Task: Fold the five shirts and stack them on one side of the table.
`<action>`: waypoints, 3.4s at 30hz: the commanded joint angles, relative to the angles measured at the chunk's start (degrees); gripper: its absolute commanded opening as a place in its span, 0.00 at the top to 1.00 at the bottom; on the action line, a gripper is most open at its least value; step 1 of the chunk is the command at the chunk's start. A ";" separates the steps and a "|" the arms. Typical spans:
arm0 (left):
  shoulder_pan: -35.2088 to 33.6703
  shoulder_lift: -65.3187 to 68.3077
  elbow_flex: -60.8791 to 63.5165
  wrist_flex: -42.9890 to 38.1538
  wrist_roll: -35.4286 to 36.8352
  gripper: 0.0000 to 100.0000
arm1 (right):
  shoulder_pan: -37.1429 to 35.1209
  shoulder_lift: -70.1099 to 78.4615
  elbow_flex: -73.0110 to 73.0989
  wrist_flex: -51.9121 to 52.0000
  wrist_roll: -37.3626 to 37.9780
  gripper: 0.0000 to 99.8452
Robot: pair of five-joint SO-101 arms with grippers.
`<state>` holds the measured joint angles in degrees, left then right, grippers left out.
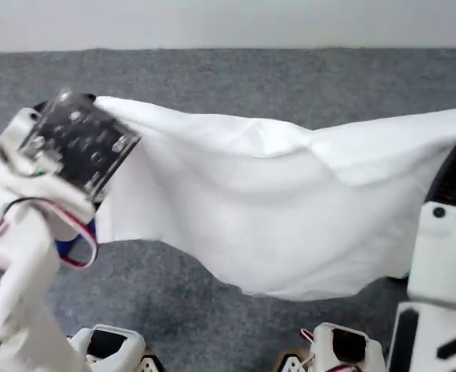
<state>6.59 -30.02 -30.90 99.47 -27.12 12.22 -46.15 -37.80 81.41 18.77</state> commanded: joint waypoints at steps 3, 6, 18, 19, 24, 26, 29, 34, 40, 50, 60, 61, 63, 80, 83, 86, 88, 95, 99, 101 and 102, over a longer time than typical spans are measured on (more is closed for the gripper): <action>-0.18 0.00 11.03 -2.73 -0.35 0.99 | 0.13 7.96 3.25 -0.75 -0.70 0.99; -2.99 0.18 15.78 -7.03 -0.35 0.99 | -0.57 11.91 5.27 -1.27 -0.88 0.99; -6.59 0.44 34.33 -28.75 -0.35 0.99 | -8.04 27.21 14.86 -16.92 -0.97 0.99; -6.59 0.44 36.62 -32.00 -0.35 0.99 | -8.04 28.53 16.35 -19.38 -0.97 0.99; -6.68 5.10 45.93 -44.75 -0.44 0.99 | -8.04 36.35 21.10 -29.23 -0.97 0.99; -6.68 9.85 45.41 -47.12 -0.44 0.99 | -8.04 40.22 21.19 -31.25 -0.97 0.99; -7.56 18.46 41.10 -49.05 -0.44 0.99 | -8.04 45.85 21.10 -34.15 -0.97 0.99; -11.87 34.11 30.02 -48.62 -0.35 0.99 | -8.75 54.46 21.10 -40.92 -0.62 0.99; -12.84 48.70 20.00 -45.45 -0.35 0.99 | -10.15 63.25 18.73 -46.11 -0.53 0.99; -12.57 56.26 3.91 -25.76 -0.35 0.99 | -11.12 70.55 0.26 -24.40 -0.35 0.99; -12.48 56.79 -2.77 0.79 -0.35 0.99 | -11.30 70.99 -6.42 8.13 6.51 0.99; -12.57 56.70 -1.63 0.97 -0.35 0.99 | -11.65 70.99 -6.42 10.42 7.12 0.99; -12.75 56.62 1.19 0.97 -0.35 0.99 | -11.91 70.90 -6.42 14.99 8.26 0.99; -13.19 56.70 13.05 0.79 -3.34 0.99 | -11.47 52.44 24.09 20.35 11.43 0.99; -13.19 56.70 13.05 0.09 -3.34 0.99 | -12.44 48.04 35.34 14.99 11.69 0.99; -13.19 56.70 13.05 0.09 -3.34 0.99 | -14.20 44.26 46.07 9.71 11.43 0.99; -13.19 56.70 13.05 0.09 -3.34 0.99 | -15.08 41.45 51.43 7.08 11.43 0.99; -13.19 56.70 13.05 0.18 -3.34 0.99 | -14.81 34.68 58.81 5.41 11.78 0.99; -13.19 56.70 13.23 0.53 -3.34 0.99 | -14.46 34.77 61.36 3.65 11.87 0.99; -13.19 56.70 13.32 1.05 -3.34 0.99 | -13.49 34.86 61.98 3.03 11.87 0.99; -13.19 56.70 13.76 1.05 -3.25 0.99 | -12.70 34.95 61.98 3.03 12.13 0.99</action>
<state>-6.15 27.03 -17.36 99.03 -29.67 -2.20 -8.88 24.18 85.19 29.85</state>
